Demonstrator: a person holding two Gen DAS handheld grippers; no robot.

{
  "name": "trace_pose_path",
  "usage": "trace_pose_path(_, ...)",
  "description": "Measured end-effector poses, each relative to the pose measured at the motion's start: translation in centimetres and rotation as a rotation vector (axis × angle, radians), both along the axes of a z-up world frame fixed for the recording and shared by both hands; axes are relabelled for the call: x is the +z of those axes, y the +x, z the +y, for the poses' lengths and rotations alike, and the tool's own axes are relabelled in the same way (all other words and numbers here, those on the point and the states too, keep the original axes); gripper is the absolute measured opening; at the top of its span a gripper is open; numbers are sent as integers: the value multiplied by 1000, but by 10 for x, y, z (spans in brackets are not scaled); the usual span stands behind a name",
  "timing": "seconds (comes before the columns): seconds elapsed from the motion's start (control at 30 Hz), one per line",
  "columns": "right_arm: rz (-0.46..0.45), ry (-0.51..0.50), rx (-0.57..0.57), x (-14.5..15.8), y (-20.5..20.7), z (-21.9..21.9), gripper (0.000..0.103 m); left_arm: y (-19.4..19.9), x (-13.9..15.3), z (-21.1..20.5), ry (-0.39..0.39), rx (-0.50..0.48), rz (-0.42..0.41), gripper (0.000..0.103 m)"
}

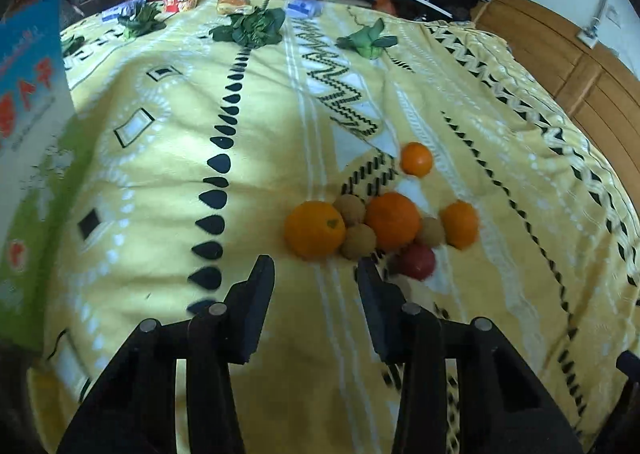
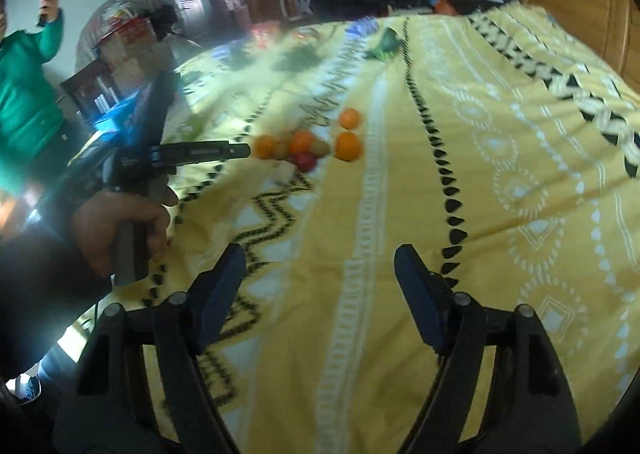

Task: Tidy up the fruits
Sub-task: 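Grasp a large orange with the left gripper while the right gripper grasps a white cube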

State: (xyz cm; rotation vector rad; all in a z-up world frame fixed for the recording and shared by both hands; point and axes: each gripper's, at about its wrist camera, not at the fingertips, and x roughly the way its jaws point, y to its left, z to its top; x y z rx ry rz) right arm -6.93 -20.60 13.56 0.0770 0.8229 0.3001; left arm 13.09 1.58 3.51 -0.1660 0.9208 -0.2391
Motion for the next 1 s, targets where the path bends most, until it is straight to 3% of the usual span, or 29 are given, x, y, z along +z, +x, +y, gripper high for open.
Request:
trace_pose_path(0.23, 43, 26, -11, -21, 22, -10, 78, 20, -12, 0, -43, 5, -9, 43)
trace_pose_path(0.37, 67, 54, 0, -28, 30, -8, 78, 21, -7, 0, -82, 23, -48, 54)
trace_pose_path(0.5, 72, 60, 17, -29, 34, -2, 78, 30, -12, -5, -85, 3, -30, 53)
trace_pose_path(0.63, 74, 64, 28, -27, 35, 1, 78, 27, -12, 1, -108, 11, -38, 39)
trace_pose_path(0.77, 73, 77, 36, -28, 41, 8, 76, 23, -10, 10, -126, 32, -55, 39)
trace_pose_path(0.87, 88, 95, 45, -30, 50, 15, 66, 16, -3, 15, -122, 52, -77, 38)
trace_pose_path(1.0, 91, 142, 58, -33, 69, 30, 65, -14, 16, 26, -142, 75, -120, 38)
